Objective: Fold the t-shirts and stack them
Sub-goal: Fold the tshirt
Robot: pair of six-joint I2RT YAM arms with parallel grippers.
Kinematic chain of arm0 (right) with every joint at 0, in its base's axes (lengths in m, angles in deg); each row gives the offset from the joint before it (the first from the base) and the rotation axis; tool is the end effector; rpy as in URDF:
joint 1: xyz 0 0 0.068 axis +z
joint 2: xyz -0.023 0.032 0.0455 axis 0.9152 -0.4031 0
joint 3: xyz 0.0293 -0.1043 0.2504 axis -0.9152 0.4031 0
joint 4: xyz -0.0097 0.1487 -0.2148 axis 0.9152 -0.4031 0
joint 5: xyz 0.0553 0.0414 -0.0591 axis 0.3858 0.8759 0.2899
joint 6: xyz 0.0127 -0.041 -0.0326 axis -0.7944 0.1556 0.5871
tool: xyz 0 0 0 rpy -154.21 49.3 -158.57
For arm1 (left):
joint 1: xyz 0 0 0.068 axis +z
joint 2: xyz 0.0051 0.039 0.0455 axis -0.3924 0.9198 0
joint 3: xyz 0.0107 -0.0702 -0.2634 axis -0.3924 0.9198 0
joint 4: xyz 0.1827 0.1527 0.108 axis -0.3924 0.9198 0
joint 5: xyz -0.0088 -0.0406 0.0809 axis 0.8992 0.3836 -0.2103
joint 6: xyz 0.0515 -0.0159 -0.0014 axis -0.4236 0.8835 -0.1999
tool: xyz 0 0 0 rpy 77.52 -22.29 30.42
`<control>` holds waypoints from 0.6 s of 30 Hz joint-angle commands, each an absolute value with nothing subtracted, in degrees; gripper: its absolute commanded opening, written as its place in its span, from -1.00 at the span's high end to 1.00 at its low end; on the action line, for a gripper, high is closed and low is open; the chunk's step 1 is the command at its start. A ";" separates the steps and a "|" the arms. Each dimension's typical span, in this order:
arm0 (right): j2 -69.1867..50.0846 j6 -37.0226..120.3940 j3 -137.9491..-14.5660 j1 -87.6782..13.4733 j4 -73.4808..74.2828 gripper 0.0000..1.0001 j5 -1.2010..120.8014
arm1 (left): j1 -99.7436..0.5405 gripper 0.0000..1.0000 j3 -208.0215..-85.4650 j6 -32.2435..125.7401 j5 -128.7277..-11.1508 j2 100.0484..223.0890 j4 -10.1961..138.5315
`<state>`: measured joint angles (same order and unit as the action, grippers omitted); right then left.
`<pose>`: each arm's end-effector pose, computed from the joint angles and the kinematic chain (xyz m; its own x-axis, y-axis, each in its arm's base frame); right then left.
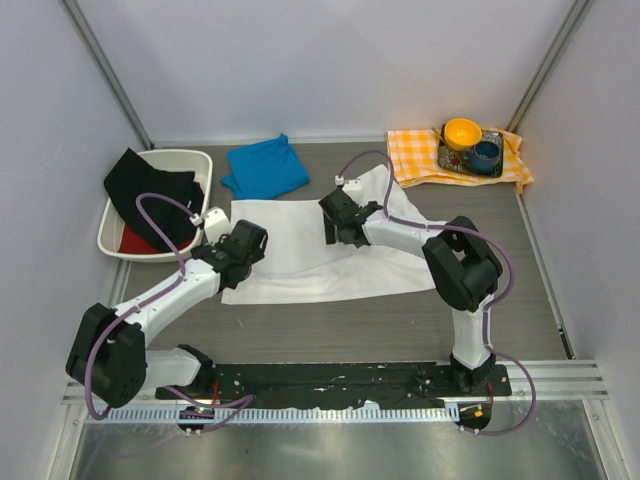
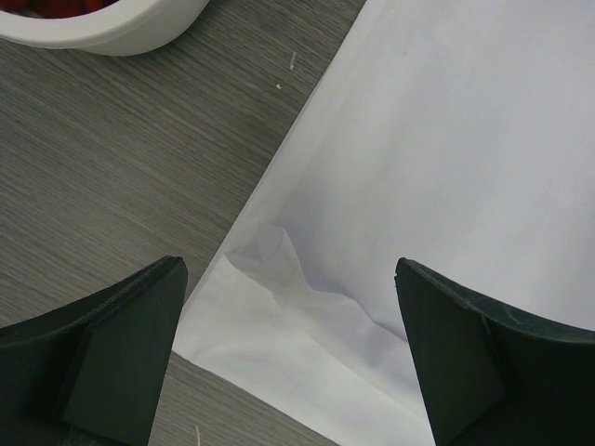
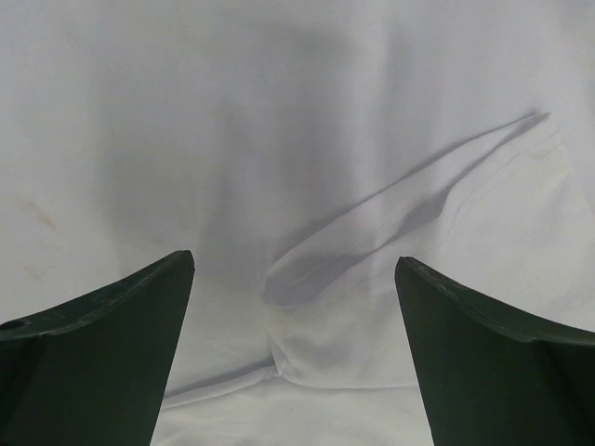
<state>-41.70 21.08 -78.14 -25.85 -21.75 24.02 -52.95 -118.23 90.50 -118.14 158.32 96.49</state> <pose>0.3257 0.2548 0.1720 -0.7528 -0.1072 -0.6494 -0.0413 0.9924 -0.1159 0.2158 -0.0975 0.2140 -0.4978 -0.4415 -0.7465 -0.5570 0.8225 -0.1150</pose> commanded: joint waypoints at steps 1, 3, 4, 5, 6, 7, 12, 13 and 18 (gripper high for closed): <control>-34.22 21.34 -76.74 -25.36 -21.24 -0.95 17.46 | -52.46 -0.99 -118.25 90.36 -119.86 159.37 94.75; -31.41 21.43 -75.17 -25.10 -21.59 -0.96 16.66 | -52.37 -1.00 -118.69 90.19 -119.77 161.03 94.66; -28.69 21.60 -74.46 -24.84 -22.11 -0.96 16.48 | -52.37 -1.00 -119.30 90.28 -119.69 161.57 94.75; -27.19 21.52 -73.84 -24.75 -22.38 -0.97 16.30 | -52.37 -0.99 -119.66 90.19 -119.60 162.27 94.75; -25.87 21.52 -72.36 -24.75 -22.64 -0.97 16.30 | -52.28 -0.99 -119.84 90.28 -119.07 163.23 94.75; -23.50 21.26 -71.65 -24.57 -23.08 -0.98 16.13 | -52.28 -0.99 -120.36 90.45 -118.72 163.85 94.66; -17.86 20.55 -66.82 -24.48 -23.79 -0.98 16.12 | -52.28 -0.82 -121.07 91.59 -116.35 165.79 94.66; -17.16 20.46 -66.37 -24.48 -23.88 -0.98 16.04 | -52.28 -0.78 -120.98 91.68 -116.08 165.88 94.31; -14.87 20.20 -64.08 -24.48 -23.88 -0.98 16.12 | -52.28 -0.28 -121.68 91.86 -116.26 166.85 94.31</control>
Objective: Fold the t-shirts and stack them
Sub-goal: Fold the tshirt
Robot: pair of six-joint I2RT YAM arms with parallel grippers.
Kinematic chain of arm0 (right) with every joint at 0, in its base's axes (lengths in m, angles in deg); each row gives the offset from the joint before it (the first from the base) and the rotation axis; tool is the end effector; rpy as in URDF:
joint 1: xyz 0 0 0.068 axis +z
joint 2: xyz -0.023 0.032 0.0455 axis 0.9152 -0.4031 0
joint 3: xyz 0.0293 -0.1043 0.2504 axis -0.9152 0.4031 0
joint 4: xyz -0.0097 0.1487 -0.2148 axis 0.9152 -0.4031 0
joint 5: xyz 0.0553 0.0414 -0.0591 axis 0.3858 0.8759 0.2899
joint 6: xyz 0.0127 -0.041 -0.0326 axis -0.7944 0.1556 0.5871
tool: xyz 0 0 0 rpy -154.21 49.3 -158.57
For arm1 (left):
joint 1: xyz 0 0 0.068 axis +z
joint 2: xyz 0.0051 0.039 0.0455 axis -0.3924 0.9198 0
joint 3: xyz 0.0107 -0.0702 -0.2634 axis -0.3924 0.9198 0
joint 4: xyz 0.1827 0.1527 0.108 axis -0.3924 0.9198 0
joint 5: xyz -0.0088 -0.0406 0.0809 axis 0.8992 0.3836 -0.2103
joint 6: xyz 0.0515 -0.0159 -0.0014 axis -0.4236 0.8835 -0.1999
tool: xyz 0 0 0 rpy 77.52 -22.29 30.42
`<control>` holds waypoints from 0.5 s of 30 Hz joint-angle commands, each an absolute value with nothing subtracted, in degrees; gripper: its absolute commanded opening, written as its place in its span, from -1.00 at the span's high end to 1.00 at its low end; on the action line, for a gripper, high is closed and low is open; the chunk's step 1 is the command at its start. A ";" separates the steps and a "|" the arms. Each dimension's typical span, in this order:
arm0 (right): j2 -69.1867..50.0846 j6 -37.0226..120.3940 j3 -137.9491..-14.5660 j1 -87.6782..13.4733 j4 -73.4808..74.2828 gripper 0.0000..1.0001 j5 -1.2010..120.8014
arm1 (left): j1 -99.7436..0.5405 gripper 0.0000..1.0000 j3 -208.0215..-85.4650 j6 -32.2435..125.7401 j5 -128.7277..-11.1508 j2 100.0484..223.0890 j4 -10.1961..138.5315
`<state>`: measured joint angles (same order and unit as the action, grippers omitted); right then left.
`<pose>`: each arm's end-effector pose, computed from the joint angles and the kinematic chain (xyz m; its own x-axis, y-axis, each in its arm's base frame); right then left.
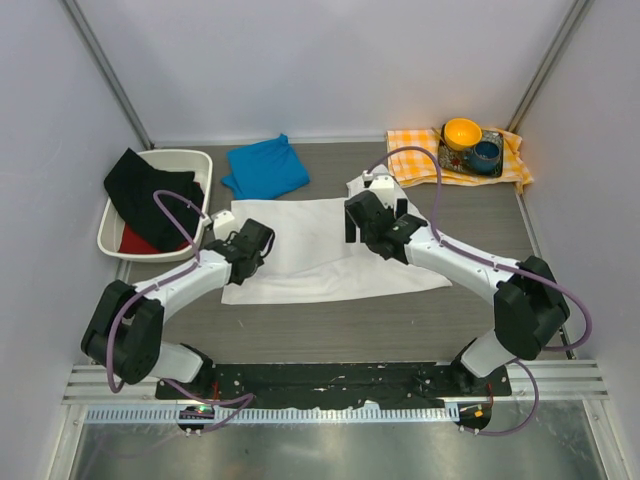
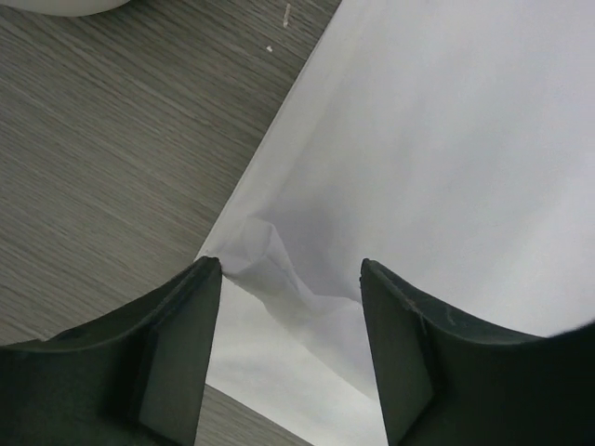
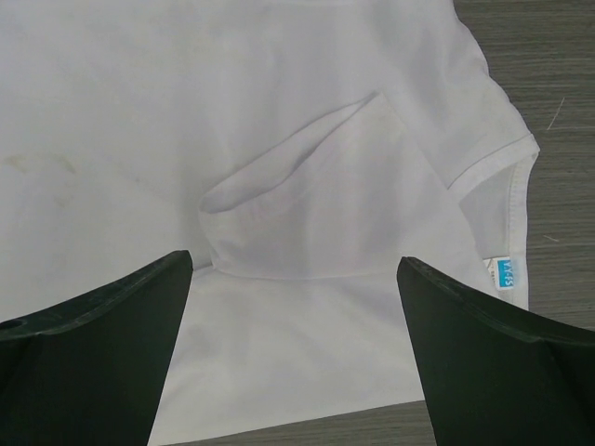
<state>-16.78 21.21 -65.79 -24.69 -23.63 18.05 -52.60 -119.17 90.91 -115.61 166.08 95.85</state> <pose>0.2607 0.2042 0.2597 -0.6150 -0.0376 -0.7877 0.0169 0.9980 -0.0608 0.2298 -0.1052 0.1881 -0.5816 -0.4253 -0.6934 -0.5575 0.8291 -0.0409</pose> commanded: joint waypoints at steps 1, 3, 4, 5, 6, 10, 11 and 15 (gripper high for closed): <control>-14.95 20.29 -63.73 -24.48 -23.88 -0.98 16.12 | -52.28 -0.08 -121.94 91.86 -116.26 167.11 94.40; -14.95 20.02 -63.29 -24.48 -23.79 -0.98 16.04 | -52.28 0.11 -122.30 91.86 -116.52 167.28 94.57; -14.95 20.02 -63.12 -24.48 -23.70 -0.98 16.30 | -52.28 0.27 -122.39 91.86 -116.61 167.46 94.57; -14.95 20.02 -62.94 -24.48 -23.70 -0.98 16.47 | -52.28 0.34 -122.47 91.86 -116.78 167.81 94.66; -15.13 20.11 -62.85 -24.48 -23.61 -0.98 16.65 | -52.28 0.39 -122.65 91.86 -116.87 167.99 94.75; -15.39 19.85 -62.50 -24.48 -23.26 -0.98 17.00 | -52.11 0.72 -122.56 91.95 -117.05 169.39 94.75; -15.39 19.85 -62.24 -24.48 -23.26 -0.98 17.00 | -51.84 0.81 -122.48 91.95 -116.96 169.74 94.57; -15.57 19.93 -62.06 -24.48 -22.91 -0.97 17.00 | -50.97 0.99 -121.77 92.03 -117.40 170.89 94.57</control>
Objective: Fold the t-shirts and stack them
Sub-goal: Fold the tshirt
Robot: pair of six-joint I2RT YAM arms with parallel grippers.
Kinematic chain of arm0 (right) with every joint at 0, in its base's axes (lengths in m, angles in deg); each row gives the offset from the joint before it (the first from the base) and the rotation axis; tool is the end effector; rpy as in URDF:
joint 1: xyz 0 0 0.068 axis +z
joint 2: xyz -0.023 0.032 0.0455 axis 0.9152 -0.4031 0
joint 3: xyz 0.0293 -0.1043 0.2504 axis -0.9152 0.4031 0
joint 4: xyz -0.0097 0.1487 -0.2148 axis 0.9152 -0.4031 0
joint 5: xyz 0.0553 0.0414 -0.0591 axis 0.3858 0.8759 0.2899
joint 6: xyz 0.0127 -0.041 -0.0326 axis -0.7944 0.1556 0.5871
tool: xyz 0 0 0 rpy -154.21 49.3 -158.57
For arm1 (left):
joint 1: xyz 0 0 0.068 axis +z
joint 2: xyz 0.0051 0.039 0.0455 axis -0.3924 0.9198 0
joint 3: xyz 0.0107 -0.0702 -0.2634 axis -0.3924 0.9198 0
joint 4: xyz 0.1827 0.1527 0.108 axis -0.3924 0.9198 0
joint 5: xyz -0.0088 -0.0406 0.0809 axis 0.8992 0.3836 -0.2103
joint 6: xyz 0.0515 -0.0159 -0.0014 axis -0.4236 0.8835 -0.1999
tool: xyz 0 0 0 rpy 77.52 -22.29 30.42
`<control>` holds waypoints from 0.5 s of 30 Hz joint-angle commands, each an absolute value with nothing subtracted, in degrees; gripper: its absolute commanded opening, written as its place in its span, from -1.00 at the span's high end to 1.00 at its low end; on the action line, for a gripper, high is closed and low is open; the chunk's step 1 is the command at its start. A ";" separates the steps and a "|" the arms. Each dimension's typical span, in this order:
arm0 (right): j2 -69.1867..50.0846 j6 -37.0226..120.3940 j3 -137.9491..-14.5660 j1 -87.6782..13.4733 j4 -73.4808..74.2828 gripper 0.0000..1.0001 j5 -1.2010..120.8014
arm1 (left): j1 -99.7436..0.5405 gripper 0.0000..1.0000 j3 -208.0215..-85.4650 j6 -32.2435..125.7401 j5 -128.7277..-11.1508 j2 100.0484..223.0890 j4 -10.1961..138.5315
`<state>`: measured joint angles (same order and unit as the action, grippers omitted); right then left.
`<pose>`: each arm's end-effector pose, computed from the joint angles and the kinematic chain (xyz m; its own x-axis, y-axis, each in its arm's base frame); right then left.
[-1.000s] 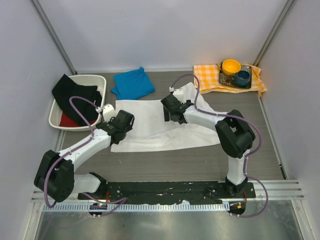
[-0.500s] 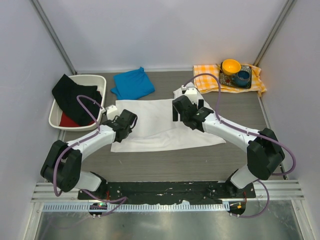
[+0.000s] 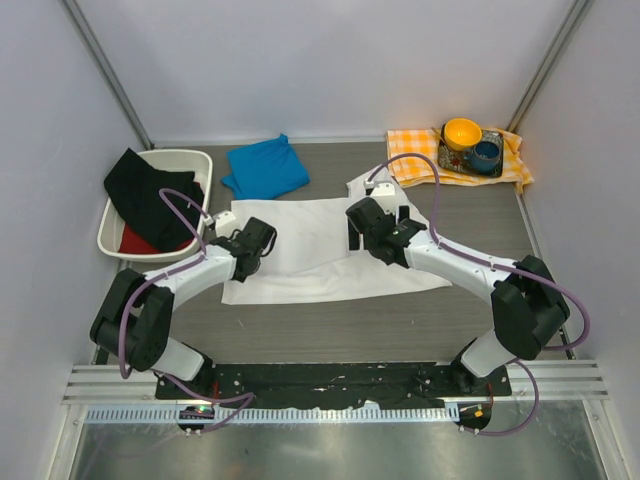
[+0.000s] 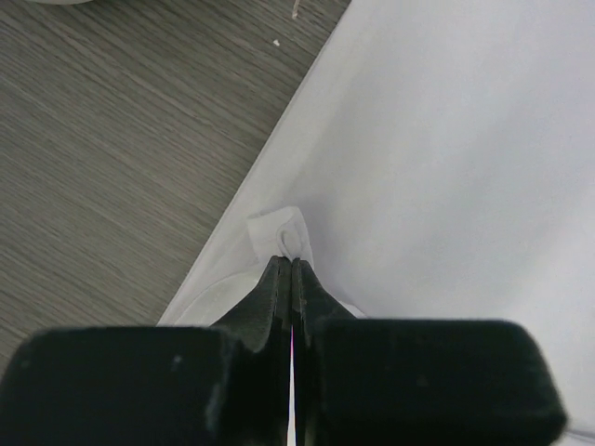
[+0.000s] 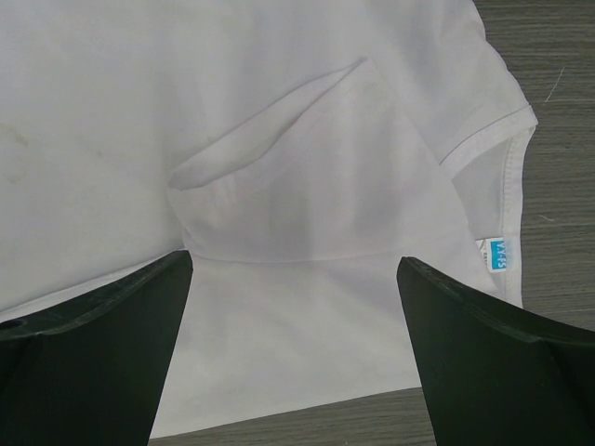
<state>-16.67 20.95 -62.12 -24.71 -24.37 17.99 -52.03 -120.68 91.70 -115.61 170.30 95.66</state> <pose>0.2537 0.1978 0.2393 -0.6577 -0.0712 -0.7499 0.0161 0.9940 -0.1085 0.2400 -0.1080 0.1780 -0.5959 -0.4278 -0.6796 -0.5748 0.8182 -0.0110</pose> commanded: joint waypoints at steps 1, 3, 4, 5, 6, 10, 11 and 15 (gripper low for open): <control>-15.57 20.02 -62.15 -24.48 -22.74 -0.97 17.26 | -50.70 0.99 -121.60 92.12 -117.49 170.89 94.49; -15.57 19.94 -61.88 -24.57 -22.47 -0.97 17.44 | -49.82 0.99 -120.98 92.30 -118.18 170.89 94.40; -15.66 20.02 -61.97 -24.48 -22.38 -0.97 17.62 | -49.56 1.00 -120.72 92.30 -118.63 170.72 94.48; -15.66 19.94 -61.88 -24.39 -22.21 -0.96 17.71 | -49.04 0.99 -120.46 92.47 -118.98 170.63 94.57; -15.74 20.02 -61.71 -24.39 -22.21 -0.96 17.79 | -48.59 0.99 -119.93 92.56 -119.24 170.54 94.49; -16.01 20.20 -61.79 -24.39 -22.12 -0.97 17.97 | -47.27 0.99 -119.22 92.38 -118.98 170.80 93.70; -16.10 20.20 -61.80 -24.39 -22.12 -0.96 18.06 | -47.19 0.96 -119.40 92.30 -118.89 171.06 93.52; -16.62 20.02 -61.53 -24.31 -22.64 -0.96 18.06 | -47.01 0.76 -119.84 92.30 -119.51 173.26 92.64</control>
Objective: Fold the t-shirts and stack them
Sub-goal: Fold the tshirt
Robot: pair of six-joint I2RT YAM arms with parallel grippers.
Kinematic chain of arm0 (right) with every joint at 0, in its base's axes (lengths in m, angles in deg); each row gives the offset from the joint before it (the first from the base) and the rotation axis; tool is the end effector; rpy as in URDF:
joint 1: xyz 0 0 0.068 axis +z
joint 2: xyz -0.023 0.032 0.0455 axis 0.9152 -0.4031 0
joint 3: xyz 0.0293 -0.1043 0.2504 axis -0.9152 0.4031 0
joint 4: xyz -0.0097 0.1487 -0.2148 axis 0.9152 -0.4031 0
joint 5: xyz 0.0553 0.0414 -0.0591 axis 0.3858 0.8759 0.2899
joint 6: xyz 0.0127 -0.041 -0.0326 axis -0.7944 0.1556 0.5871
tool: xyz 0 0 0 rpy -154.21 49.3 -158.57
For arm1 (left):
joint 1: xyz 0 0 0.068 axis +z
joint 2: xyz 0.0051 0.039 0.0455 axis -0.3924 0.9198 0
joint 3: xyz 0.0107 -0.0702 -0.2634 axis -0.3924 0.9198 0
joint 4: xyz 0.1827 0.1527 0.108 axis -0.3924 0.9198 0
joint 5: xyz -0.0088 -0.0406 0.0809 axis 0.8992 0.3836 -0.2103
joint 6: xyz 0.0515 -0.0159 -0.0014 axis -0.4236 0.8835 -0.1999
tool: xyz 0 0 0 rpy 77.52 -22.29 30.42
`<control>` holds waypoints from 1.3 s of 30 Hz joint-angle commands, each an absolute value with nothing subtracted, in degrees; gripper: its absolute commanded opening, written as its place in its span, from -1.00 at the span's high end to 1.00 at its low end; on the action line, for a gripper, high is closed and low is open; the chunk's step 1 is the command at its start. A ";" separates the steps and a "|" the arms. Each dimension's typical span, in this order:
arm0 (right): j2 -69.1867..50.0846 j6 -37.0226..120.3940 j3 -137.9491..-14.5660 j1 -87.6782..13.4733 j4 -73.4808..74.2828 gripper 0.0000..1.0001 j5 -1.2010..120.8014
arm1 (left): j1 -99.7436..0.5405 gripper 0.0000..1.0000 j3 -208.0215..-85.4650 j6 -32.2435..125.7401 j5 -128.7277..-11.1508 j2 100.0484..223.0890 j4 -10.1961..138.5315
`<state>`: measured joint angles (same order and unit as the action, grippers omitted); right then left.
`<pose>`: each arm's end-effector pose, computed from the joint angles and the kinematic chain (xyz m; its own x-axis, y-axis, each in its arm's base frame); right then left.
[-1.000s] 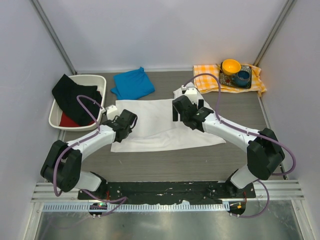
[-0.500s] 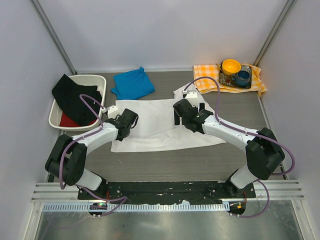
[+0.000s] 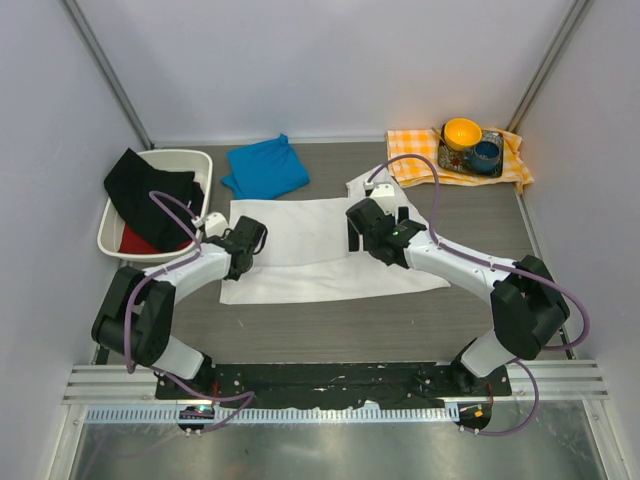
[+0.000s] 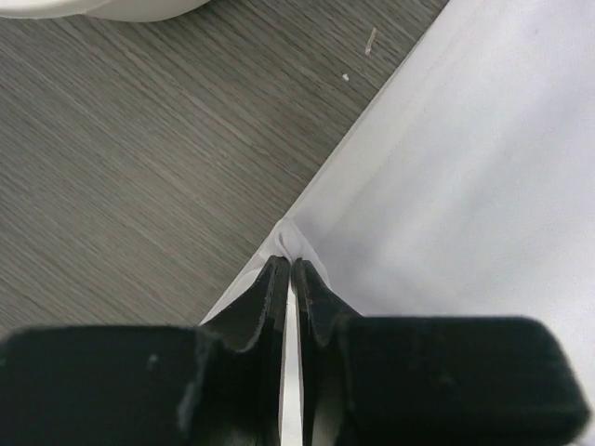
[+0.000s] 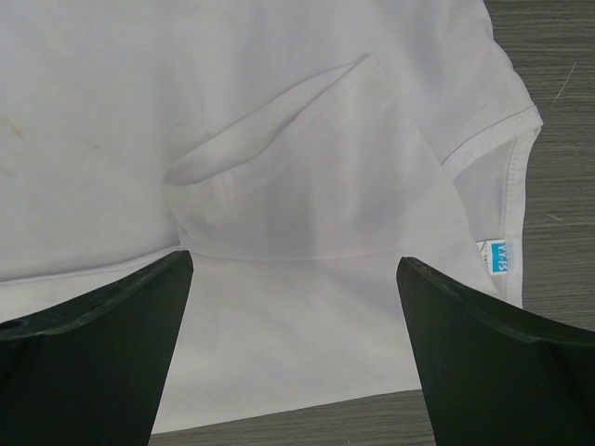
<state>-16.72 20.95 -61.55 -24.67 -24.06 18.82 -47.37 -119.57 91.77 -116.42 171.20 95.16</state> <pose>0.2528 0.1979 0.2361 -0.6657 -0.0738 -0.7425 0.0053 0.9946 -0.1036 0.2461 -0.0868 0.1696 -0.5686 -0.4632 -0.6798 -0.6441 0.7648 0.0176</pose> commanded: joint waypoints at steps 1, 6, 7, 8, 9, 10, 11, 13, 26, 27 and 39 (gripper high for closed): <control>-16.54 20.02 -61.27 -24.31 -22.73 -0.96 18.06 | -47.01 0.66 -120.01 92.30 -119.60 173.87 92.46; -15.75 19.94 -60.56 -24.22 -22.91 -0.97 17.71 | -47.01 -0.99 -120.98 92.65 -118.98 175.29 92.29; -15.57 19.94 -60.56 -24.22 -23.00 -0.97 17.71 | -47.01 -1.00 -121.15 92.82 -118.98 174.94 92.64; -15.40 19.94 -60.56 -24.13 -23.08 -0.97 17.62 | -47.01 -1.00 -121.33 92.65 -118.98 174.41 93.51; -15.22 19.94 -60.56 -24.04 -23.26 -0.97 17.36 | -47.01 -1.00 -121.24 92.74 -118.89 172.58 93.78; -14.87 19.94 -60.48 -24.04 -23.35 -0.97 17.18 | -47.01 -0.99 -121.16 92.65 -118.63 171.25 94.13; -14.78 19.76 -60.22 -24.04 -23.26 -0.97 16.92 | -47.10 -0.99 -120.81 92.21 -118.20 170.02 94.57; -14.95 19.41 -60.04 -24.04 -23.26 -0.98 16.48 | -47.18 -1.00 -120.72 91.95 -116.53 166.08 95.53; -18.91 14.58 -59.61 -27.20 -25.89 -0.99 18.05 | -52.90 -1.00 -110.97 90.28 -108.44 150.58 93.36; -18.56 14.31 -58.64 -27.47 -25.99 -0.99 18.23 | -52.90 -1.00 -110.44 89.58 -108.00 151.02 91.95; -12.14 6.85 -44.93 -27.91 -28.01 -0.99 20.16 | -53.16 -1.00 -108.85 85.09 -104.48 161.75 80.51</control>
